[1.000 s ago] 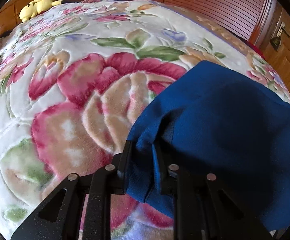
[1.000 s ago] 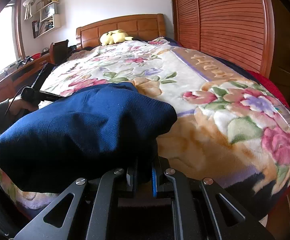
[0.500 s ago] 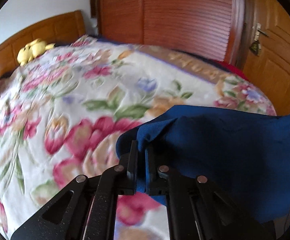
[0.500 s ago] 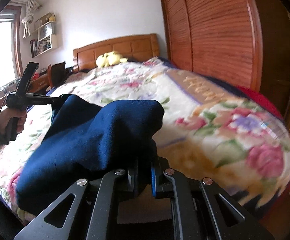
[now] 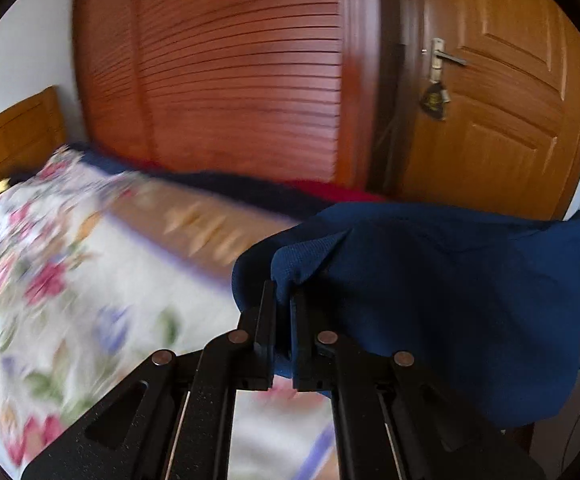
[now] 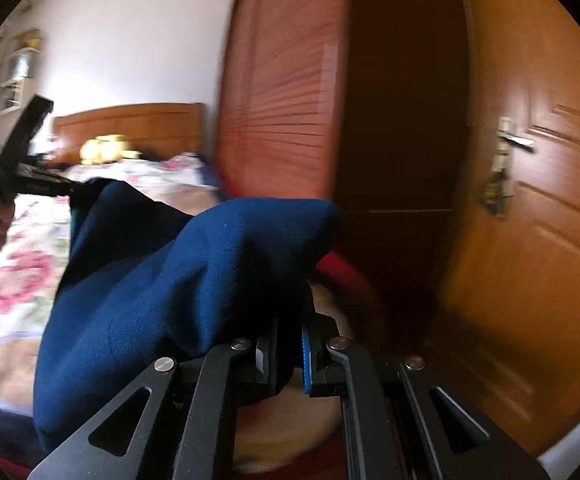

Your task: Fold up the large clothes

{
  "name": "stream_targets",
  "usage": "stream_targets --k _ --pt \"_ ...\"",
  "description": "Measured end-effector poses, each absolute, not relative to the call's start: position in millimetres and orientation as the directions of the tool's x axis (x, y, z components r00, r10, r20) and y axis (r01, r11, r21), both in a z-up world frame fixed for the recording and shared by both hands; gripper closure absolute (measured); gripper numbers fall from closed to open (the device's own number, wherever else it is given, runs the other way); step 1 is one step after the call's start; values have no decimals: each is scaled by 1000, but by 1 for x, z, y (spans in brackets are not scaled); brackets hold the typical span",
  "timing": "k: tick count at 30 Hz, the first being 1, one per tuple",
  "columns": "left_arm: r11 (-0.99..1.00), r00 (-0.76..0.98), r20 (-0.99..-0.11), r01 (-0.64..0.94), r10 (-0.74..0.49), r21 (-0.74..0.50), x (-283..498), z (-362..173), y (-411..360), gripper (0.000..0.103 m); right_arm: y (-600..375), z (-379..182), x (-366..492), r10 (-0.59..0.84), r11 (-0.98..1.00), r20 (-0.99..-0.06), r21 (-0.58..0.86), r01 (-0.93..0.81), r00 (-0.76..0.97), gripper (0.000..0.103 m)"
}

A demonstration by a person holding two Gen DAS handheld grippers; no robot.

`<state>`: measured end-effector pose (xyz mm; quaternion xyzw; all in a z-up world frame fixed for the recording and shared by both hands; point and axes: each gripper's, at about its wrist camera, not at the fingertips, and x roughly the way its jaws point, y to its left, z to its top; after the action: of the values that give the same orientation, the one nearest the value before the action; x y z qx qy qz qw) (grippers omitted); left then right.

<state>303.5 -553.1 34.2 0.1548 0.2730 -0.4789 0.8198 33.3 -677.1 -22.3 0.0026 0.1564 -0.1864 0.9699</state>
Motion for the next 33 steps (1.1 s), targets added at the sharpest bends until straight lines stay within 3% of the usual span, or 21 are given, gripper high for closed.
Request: stream_targets --k 5,9,11,13,15,18,22,25,33 --pt "435 362 -617 900 -699 35 295 27 -638 97 -734 -35 15 -480 871 -331 -67 487 812 94" --pt "460 394 -637 885 -662 70 294 7 -665 97 -760 -66 17 -456 865 -454 -22 502 766 94" --pt "476 389 -646 878 -657 44 296 -3 -651 97 -770 -78 17 -451 853 -493 7 522 744 92" --pt "466 360 -663 885 -657 18 298 -8 -639 88 -775 -81 7 -434 847 -507 53 529 745 85" --pt "494 349 -696 869 -627 -9 299 -13 -625 84 -776 -75 -4 -442 832 -506 76 549 741 69" --pt "507 356 -675 861 -646 -31 290 -9 -576 79 -762 -63 -18 -493 814 -464 54 579 736 55" --pt "511 374 -654 859 -658 -24 272 -6 -523 77 -734 -31 -28 -546 802 -381 20 597 746 50" --pt "543 394 -654 839 -646 -32 261 -6 -486 76 -719 -18 -13 -434 868 -376 68 492 818 49" --pt "615 495 -625 788 -604 29 234 6 -417 76 -752 -63 52 -359 854 -579 113 508 733 48"
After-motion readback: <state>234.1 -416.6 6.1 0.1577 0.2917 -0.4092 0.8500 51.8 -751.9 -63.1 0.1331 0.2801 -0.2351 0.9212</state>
